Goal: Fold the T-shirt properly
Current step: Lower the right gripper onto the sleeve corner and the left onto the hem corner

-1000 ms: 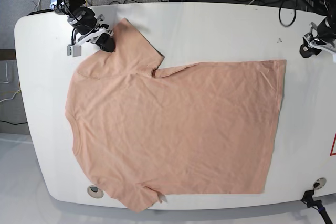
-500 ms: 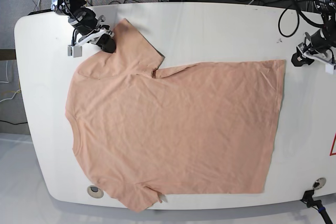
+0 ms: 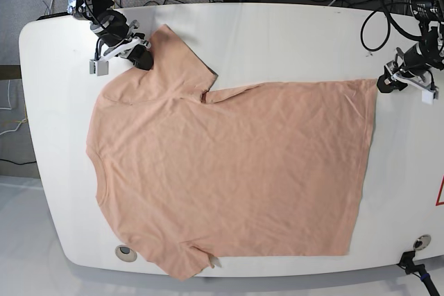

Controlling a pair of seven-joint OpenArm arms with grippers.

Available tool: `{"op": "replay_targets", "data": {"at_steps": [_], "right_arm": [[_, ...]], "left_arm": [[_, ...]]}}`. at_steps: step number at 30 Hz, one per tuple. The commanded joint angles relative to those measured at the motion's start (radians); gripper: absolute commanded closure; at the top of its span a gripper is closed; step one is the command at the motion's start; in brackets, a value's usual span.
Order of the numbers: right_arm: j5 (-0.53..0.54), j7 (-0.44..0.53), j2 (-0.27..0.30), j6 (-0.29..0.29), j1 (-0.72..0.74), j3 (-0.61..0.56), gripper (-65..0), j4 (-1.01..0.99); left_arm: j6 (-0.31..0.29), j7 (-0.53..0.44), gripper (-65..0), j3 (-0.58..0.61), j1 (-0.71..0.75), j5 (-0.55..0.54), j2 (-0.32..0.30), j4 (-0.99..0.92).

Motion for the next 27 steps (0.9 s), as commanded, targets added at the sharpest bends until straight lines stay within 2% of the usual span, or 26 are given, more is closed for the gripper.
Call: {"op": "replay_targets", "data": {"at_steps": [1, 8, 18, 20, 21, 23, 24, 27], "right_arm": [[-0.018, -0.024, 0.004, -0.002, -0.006, 0.003, 0.0, -0.002], [-0.009, -0.013, 0.004, 0.002, -0.001, 0.004, 0.0, 0.003], [-0.007, -0.015, 0.005, 0.004, -0.003, 0.003, 0.0, 0.005], [-0.008, -0.013, 0.005, 0.005, -0.003, 0.002, 0.0, 0.004], [-0.009, -0.017, 0.005, 0.004, -0.004, 0.003, 0.0, 0.005], [-0.009, -0.018, 0.005, 0.004, -0.004, 0.003, 0.0, 0.002], [-0.010, -0.017, 0.004, 0.006, -0.004, 0.003, 0.0, 0.002], [-0.010, -0.022, 0.005, 0.010, -0.007, 0.004, 0.0, 0.003]], "left_arm": [[-0.037, 0.001, -26.2, 0.004, 0.003, -0.003, -0.010, 0.009], [-0.069, -0.002, -25.8, 0.063, -0.003, -0.003, -0.007, -0.028], [-0.069, -0.006, -22.4, 0.078, 0.002, -0.003, 0.004, -0.024], [-0.069, -0.005, -18.6, 0.084, 0.003, -0.001, 0.007, -0.026], [-0.070, -0.004, -14.8, 0.086, 0.004, -0.001, 0.007, -0.024], [-0.074, 0.004, -2.7, 0.091, 0.004, -0.005, 0.009, -0.027], [-0.076, 0.008, 0.0, 0.093, 0.004, -0.003, 0.009, -0.027], [-0.075, -0.004, 0.0, 0.092, 0.008, -0.007, 0.006, -0.025]]}}
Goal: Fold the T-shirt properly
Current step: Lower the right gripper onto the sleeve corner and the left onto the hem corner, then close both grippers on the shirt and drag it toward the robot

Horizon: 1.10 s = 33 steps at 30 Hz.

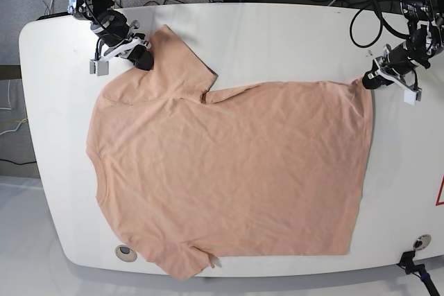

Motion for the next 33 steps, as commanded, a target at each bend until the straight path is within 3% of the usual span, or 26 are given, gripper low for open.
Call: {"op": "replay_targets", "data": {"at_steps": [1, 11, 23, 33], "right_arm": [[-0.010, -0.022, 0.008, 0.001, -0.009, 0.004, 0.0, 0.011], [-0.002, -0.002, 0.015, 0.014, -0.135, 0.023, 0.0, 0.131], [0.034, 0.008, 0.024, 0.019, -0.286, 0.143, 0.0, 0.266], [0.043, 0.022, 0.030, 0.026, -0.371, 0.177, 0.0, 0.298]], "left_arm": [[0.005, 0.011, 0.0, -0.002, 0.006, 0.027, -0.015, 0.007], [-0.010, 0.002, 0.0, -0.032, 0.088, 0.007, -0.015, 0.037], [-0.024, 0.008, 0.0, -0.156, 0.251, 0.007, -0.006, 0.203], [-0.035, -0.005, 0.0, -0.235, 0.341, 0.003, 0.002, 0.231]]}}
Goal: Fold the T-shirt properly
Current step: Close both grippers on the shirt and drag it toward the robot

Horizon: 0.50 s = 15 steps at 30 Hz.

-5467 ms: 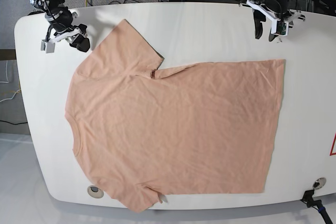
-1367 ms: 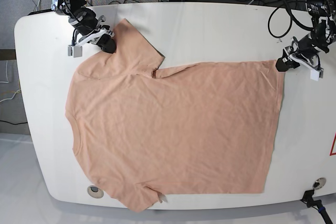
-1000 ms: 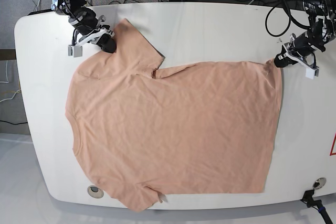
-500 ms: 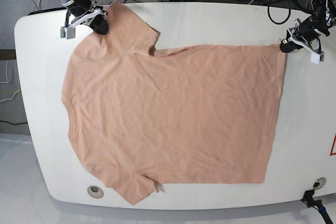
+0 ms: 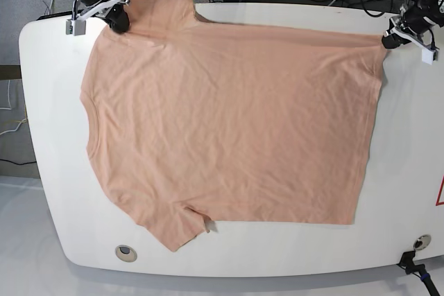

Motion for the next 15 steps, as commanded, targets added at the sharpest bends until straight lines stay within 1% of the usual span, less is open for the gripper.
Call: {"op": "replay_targets", "data": {"at_steps": [1, 7, 15], "right_arm": [[0.010, 0.017, 0.007, 0.006, -0.009, 0.006, 0.0, 0.017], [0.005, 0.008, 0.008, 0.006, -0.011, 0.004, 0.0, 0.017], [-0.045, 0.007, 0.009, 0.002, -0.004, -0.027, 0.0, 0.023]], "left_arm": [[-0.008, 0.008, 0.0, -0.005, 0.011, 0.003, -0.009, 0.014], [-0.011, 0.010, 0.0, -0.010, 0.013, -0.002, -0.009, 0.020], [-0.013, 0.024, 0.0, -0.008, 0.000, -0.002, -0.012, 0.024]]}}
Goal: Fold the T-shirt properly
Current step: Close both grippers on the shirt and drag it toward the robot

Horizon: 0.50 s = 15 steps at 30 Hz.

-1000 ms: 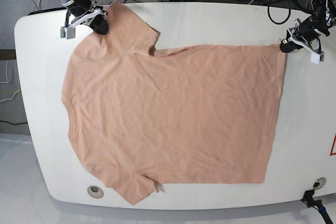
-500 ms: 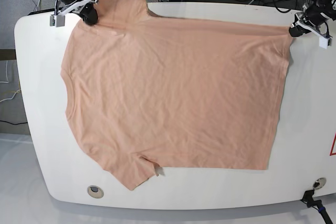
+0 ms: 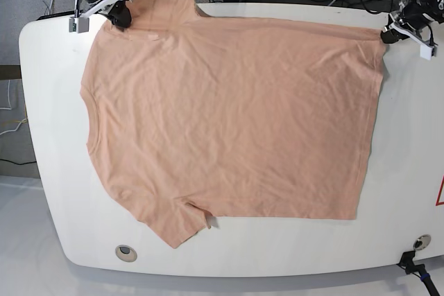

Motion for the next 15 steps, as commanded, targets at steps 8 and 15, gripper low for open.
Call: {"op": "replay_targets", "data": {"at_steps": [8, 15], "right_arm": [[-0.021, 0.006, 0.011, -0.003, 0.044, -0.002, 0.0, 0.029], [-0.013, -0.007, 0.014, -0.003, 0.108, 0.015, 0.0, 0.029]], "left_arm": [[-0.006, 0.001, 0.0, -0.024, -0.068, -0.016, -0.021, 0.048], [0.001, 0.024, 0.0, -0.031, -0.150, -0.017, -0.029, 0.074]]}}
